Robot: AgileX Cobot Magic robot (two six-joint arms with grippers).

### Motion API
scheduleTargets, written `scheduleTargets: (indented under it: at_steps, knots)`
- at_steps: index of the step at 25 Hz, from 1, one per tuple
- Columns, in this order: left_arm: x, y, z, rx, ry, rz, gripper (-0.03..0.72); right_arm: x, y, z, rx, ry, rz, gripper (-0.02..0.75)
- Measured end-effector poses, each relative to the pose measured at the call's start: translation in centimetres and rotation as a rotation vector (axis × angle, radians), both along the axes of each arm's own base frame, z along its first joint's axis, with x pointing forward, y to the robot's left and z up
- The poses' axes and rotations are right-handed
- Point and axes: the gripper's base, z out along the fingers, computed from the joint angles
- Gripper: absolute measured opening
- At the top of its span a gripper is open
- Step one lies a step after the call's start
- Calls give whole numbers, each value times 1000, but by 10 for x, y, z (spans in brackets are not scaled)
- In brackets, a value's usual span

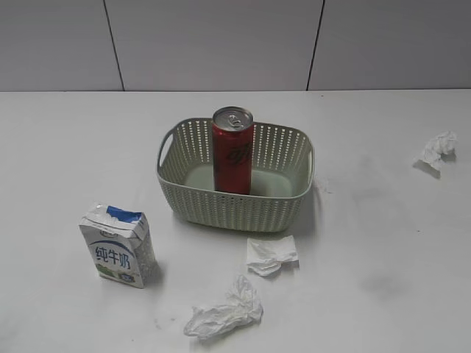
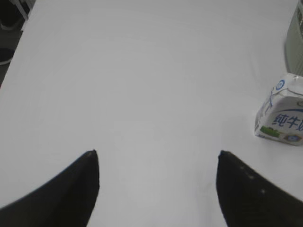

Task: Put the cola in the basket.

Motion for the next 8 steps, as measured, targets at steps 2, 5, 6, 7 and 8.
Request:
scheduleTargets:
  at_steps: [2,5,6,7,8]
  knots:
    - [-7,0,1,0,-43,0,589,0,0,0,0,0,0,589]
    - [-17,0,2,3,-105,1,589,0,0,0,0,0,0,589]
    - [-20,0,2,3,-127,1,589,0,0,0,0,0,0,589]
    - [-24,0,3,5,-151,2,589,0,0,0,0,0,0,589]
    - [-27,0,3,6,-168,2,589,0,0,0,0,0,0,589]
